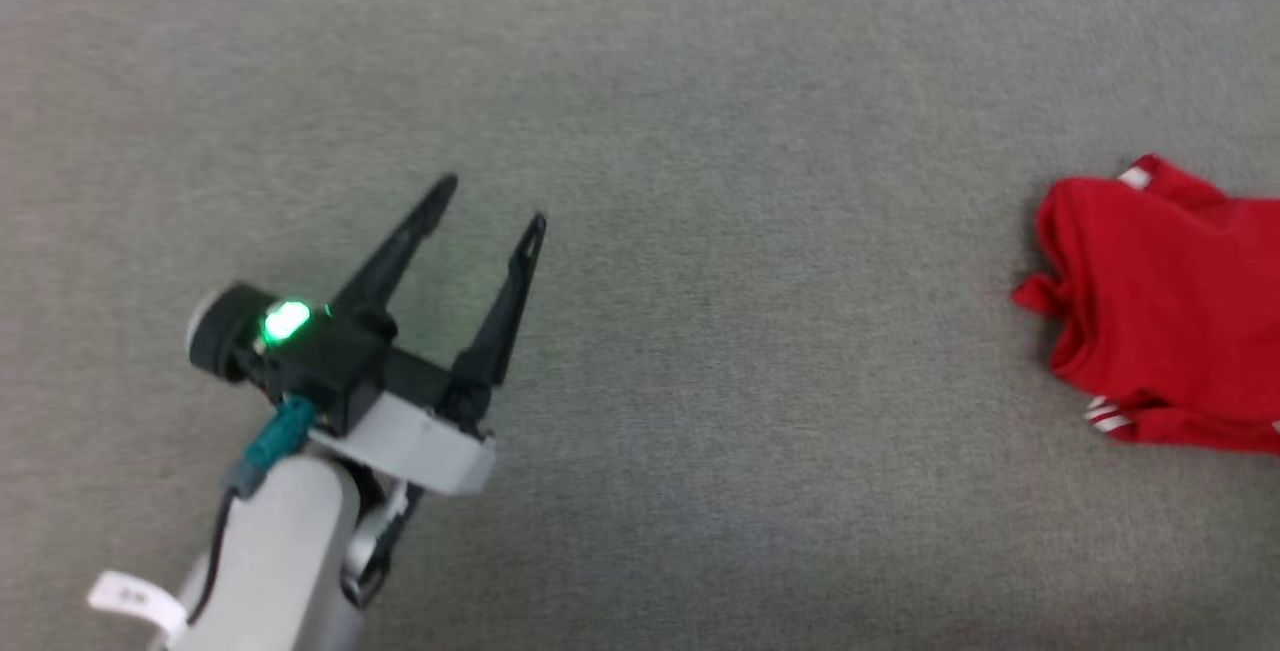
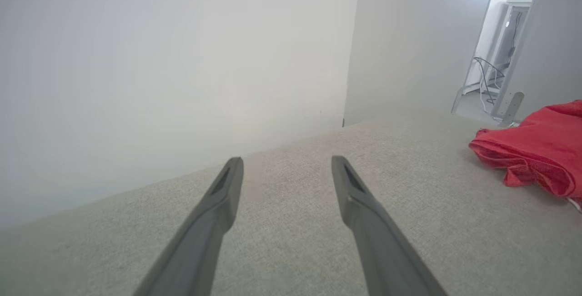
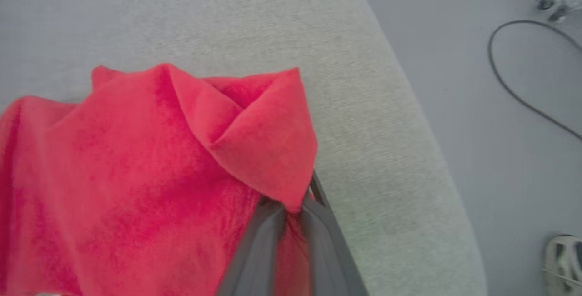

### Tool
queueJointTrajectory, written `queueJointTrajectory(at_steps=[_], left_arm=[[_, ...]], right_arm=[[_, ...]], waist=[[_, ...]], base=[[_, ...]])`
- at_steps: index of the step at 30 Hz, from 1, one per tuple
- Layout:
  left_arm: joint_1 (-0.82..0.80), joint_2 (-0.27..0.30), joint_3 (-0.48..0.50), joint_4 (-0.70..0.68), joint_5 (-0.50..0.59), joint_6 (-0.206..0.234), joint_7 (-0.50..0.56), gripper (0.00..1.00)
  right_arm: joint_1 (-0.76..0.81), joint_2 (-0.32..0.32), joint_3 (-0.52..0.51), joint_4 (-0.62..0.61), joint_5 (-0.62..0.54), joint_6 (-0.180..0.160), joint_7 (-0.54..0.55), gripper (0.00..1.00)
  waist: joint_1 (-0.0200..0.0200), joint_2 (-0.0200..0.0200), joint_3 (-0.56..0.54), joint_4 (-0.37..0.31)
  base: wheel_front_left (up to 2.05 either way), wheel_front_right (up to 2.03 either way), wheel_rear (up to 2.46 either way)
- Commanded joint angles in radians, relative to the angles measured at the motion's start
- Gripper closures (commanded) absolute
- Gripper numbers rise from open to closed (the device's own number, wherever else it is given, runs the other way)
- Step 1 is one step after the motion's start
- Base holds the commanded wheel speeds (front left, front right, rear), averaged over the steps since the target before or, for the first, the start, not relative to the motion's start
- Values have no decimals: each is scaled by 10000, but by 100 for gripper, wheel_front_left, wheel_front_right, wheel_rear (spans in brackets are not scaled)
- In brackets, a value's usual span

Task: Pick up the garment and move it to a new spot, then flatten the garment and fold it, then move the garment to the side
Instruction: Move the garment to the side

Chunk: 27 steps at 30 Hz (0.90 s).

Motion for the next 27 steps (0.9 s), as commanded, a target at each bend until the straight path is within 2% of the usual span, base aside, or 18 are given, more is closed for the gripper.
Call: queueJointTrajectory(at_steps=[1,12,18,27], left_arm=[[-359,121,-37,1,75,-40,9,0],[-2373,717,-238,-94,398,-41,9,0],[-2588,848,-88,-321,461,-22,9,0],[-2480,1036,11,-593,497,111,8,0]], right_arm=[[-329,-146,107,225,-272,-11,-295,100],[-3189,-512,872,2988,-2093,-13,-2984,100],[-4139,-126,1521,4399,-2596,-11,-3804,100],[-5040,251,1927,6323,-3070,-11,-5097,100]], waist=[[0,0,631,-514],[0,0,1773,-686],[0,0,2029,-625],[0,0,2125,-506]], base=[[0,0,0],[0,0,0],[0,0,0],[0,0,0]])
